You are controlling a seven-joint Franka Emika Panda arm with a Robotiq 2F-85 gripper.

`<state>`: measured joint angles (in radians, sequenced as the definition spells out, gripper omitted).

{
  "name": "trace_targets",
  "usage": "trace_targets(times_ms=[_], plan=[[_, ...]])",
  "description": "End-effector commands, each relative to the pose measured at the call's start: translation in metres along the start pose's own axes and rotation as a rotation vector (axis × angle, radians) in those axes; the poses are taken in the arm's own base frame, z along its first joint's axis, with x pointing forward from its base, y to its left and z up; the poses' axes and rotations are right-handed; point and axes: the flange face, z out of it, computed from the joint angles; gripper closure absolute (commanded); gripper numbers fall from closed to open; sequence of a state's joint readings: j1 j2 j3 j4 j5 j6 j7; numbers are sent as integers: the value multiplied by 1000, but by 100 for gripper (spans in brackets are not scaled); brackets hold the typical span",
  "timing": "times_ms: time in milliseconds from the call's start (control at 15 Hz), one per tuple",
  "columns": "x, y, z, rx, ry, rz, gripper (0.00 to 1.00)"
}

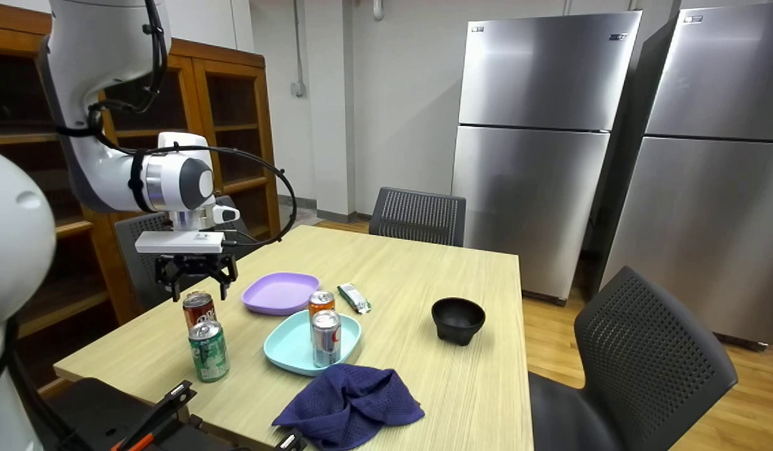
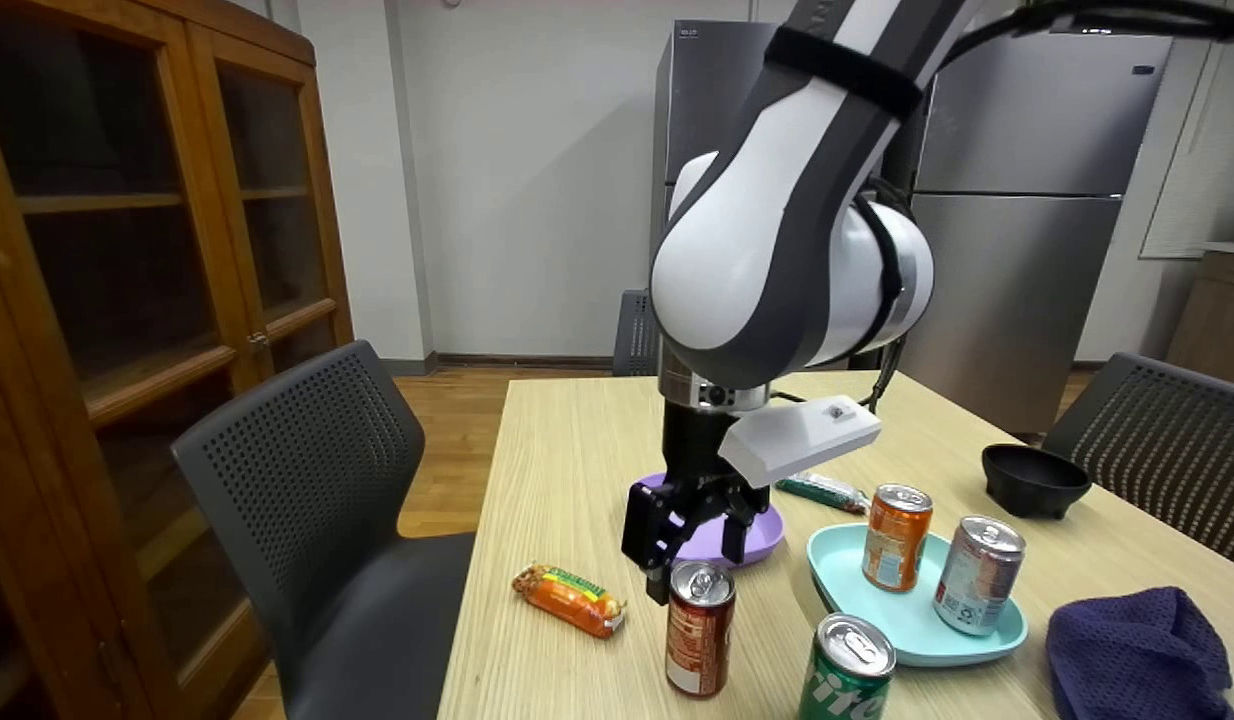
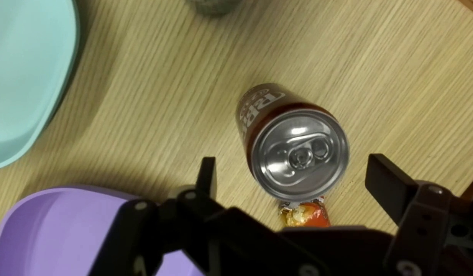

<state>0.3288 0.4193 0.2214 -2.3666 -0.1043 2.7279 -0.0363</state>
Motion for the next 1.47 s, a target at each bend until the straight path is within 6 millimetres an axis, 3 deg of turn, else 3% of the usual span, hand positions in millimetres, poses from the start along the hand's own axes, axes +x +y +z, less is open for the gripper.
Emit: trace_targets(times_ms=[0, 1333, 1400], plan=[[11, 3, 12, -9, -24, 28, 0], [-8, 3, 16, -4, -55, 24, 0], [-3, 6, 24, 12, -42, 16, 0]])
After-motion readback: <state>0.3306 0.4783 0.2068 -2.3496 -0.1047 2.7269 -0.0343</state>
